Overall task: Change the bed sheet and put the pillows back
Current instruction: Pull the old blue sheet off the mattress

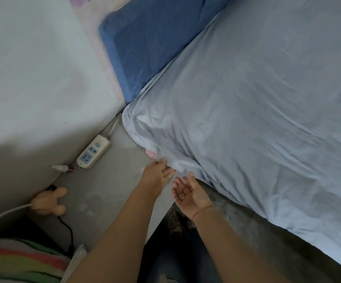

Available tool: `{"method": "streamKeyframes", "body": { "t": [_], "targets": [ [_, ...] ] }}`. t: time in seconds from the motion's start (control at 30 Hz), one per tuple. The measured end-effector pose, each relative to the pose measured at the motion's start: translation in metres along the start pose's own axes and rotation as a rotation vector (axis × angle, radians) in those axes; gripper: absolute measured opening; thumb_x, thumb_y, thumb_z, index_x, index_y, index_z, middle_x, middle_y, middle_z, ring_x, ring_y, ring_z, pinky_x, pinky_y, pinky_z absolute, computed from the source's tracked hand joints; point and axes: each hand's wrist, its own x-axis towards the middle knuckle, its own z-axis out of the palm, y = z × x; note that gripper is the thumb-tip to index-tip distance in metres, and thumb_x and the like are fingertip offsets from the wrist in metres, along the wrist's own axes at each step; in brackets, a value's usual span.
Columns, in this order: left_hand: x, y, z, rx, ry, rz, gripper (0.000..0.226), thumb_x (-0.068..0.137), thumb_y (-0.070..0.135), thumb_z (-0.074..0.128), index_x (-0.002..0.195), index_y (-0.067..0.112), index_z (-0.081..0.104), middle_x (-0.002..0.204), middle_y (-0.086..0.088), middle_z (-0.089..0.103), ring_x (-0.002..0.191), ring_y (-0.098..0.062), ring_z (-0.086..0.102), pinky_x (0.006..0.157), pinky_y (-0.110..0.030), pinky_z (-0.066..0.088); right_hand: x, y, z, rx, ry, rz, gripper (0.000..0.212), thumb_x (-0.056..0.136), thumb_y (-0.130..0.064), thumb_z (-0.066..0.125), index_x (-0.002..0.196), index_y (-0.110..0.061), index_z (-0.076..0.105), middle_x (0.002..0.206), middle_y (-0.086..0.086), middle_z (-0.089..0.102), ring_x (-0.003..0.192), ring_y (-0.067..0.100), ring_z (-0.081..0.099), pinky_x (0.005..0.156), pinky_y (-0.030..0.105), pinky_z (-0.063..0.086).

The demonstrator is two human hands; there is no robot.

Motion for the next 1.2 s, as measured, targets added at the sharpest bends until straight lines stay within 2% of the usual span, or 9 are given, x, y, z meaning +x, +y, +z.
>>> {"method": "streamKeyframes", "body": {
  "t": [0.2, 0.4, 0.47, 0.53, 0.7, 0.83, 0.97, 1.1, 1.2],
  "targets": [
    [-0.008, 0.001, -0.036, -0.044, 0.070, -0.010, 0.019, 0.102, 0.001, 0.040, 0.106, 0.000, 0.059, 0.084, -0.010, 0.072, 0.068, -0.018, 0.072, 0.051, -0.029, 0.058, -0.007, -0.008, 0.007, 0.204, -0.057, -0.044, 0.024, 0.087, -0.032, 0.065, 0.098, -0.011, 0.065, 0.094, 0.008, 0.067, 0.087, 0.022, 0.061, 0.085, 0.035, 0.051],
    [-0.002, 0.005, -0.054, -0.235, 0.207, -0.012, 0.017, 0.100, -0.003, 0.042, 0.102, -0.001, 0.059, 0.085, -0.011, 0.065, 0.069, -0.019, 0.061, 0.045, -0.026, 0.055, -0.020, -0.055, -0.060, 0.412, 0.103, -0.264, 0.034, 0.072, -0.019, 0.081, 0.103, -0.015, 0.066, 0.094, 0.008, 0.072, 0.081, 0.024, 0.069, 0.074, 0.039, 0.059],
    [0.002, 0.000, -0.057, -0.287, 0.268, -0.023, 0.025, 0.100, -0.003, 0.044, 0.122, -0.001, 0.056, 0.093, -0.012, 0.064, 0.072, -0.017, 0.058, 0.048, -0.027, 0.056, -0.034, -0.065, -0.084, 0.331, 0.141, -0.283, 0.018, 0.077, -0.012, 0.077, 0.091, -0.015, 0.065, 0.073, 0.004, 0.074, 0.063, 0.019, 0.070, 0.052, 0.032, 0.059],
    [-0.003, -0.014, -0.042, -0.330, 0.257, -0.020, 0.024, 0.100, 0.006, 0.049, 0.122, 0.000, 0.058, 0.108, -0.012, 0.066, 0.076, -0.017, 0.061, 0.061, -0.032, 0.058, -0.046, -0.066, -0.100, 0.254, 0.132, -0.274, 0.003, 0.088, -0.011, 0.064, 0.088, -0.013, 0.067, 0.077, 0.005, 0.074, 0.070, 0.020, 0.069, 0.047, 0.030, 0.057],
    [-0.051, -0.073, 0.030, -0.145, -0.039, -0.195, 0.038, 0.091, 0.054, 0.054, 0.107, 0.020, 0.060, 0.110, -0.003, 0.067, 0.100, -0.019, 0.064, 0.079, -0.033, 0.053, -0.056, -0.050, -0.124, 0.158, 0.080, -0.255, 0.047, 0.071, -0.013, 0.068, 0.117, -0.007, 0.062, 0.100, 0.011, 0.073, 0.080, 0.021, 0.073, 0.063, 0.036, 0.060],
    [-0.076, -0.134, 0.079, 0.029, -0.204, -0.241, 0.033, 0.093, 0.025, 0.060, 0.118, 0.002, 0.062, 0.103, -0.012, 0.073, 0.090, -0.023, 0.071, 0.072, -0.030, 0.057, -0.066, -0.049, -0.138, 0.145, 0.007, -0.199, 0.036, 0.076, -0.017, 0.062, 0.110, -0.004, 0.063, 0.096, 0.013, 0.074, 0.078, 0.020, 0.073, 0.065, 0.029, 0.060],
    [-0.076, -0.150, 0.102, -0.022, -0.136, -0.101, 0.027, 0.094, 0.004, 0.058, 0.119, -0.003, 0.059, 0.103, -0.015, 0.071, 0.087, -0.024, 0.071, 0.075, -0.031, 0.060, -0.078, -0.076, -0.150, 0.309, -0.061, -0.227, 0.039, 0.071, -0.012, 0.072, 0.108, -0.004, 0.065, 0.103, 0.014, 0.071, 0.081, 0.024, 0.072, 0.073, 0.035, 0.060],
    [-0.073, -0.149, 0.092, -0.081, 0.007, -0.025, 0.019, 0.095, 0.005, 0.056, 0.114, 0.009, 0.056, 0.105, -0.008, 0.066, 0.091, -0.021, 0.065, 0.069, -0.032, 0.061, -0.082, -0.122, -0.196, 0.571, -0.038, -0.295, 0.098, 0.012, -0.005, 0.097, 0.105, -0.011, 0.070, 0.108, 0.009, 0.072, 0.095, 0.025, 0.070, 0.076, 0.040, 0.059],
    [-0.071, -0.152, 0.084, -0.082, 0.132, -0.001, 0.026, 0.096, 0.007, 0.057, 0.122, 0.009, 0.053, 0.111, -0.008, 0.064, 0.089, -0.019, 0.064, 0.064, -0.030, 0.061, -0.099, -0.152, -0.250, 0.631, 0.051, -0.366, 0.099, 0.020, -0.005, 0.095, 0.114, -0.016, 0.067, 0.114, 0.008, 0.070, 0.106, 0.026, 0.065, 0.092, 0.042, 0.051]
  ]
}}
